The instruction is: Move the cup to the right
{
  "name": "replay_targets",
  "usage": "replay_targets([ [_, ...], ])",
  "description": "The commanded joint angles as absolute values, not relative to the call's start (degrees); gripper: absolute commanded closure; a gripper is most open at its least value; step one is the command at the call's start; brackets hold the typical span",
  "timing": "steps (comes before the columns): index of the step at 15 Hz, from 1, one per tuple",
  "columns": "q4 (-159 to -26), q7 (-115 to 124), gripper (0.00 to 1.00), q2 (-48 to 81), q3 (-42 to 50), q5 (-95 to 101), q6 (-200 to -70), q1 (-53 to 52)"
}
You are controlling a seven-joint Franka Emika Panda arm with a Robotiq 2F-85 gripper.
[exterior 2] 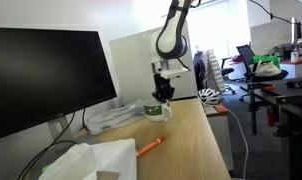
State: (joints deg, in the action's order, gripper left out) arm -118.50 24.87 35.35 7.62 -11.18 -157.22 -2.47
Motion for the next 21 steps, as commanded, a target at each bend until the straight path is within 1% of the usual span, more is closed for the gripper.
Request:
replay_targets([
  [1, -127.7, 22.4, 0.97, 27.6, 7.3, -14.4, -161.8, 1.6],
  [6, -134.8, 23.6, 0.97, 23.1, 10.6, -13.7, -160.5, 4.2],
  [10, -136.2, 25.5, 0.97, 24.0, 11.2, -13.7, -159.8, 3.4],
  [14, -136.0, 27.9, 0.97, 25.8, 11.9, -12.8, -160.6, 0.8],
  [21, -136.0, 33.5, 0.97, 29.8, 17.9, -6.6, -164.9, -9.0],
])
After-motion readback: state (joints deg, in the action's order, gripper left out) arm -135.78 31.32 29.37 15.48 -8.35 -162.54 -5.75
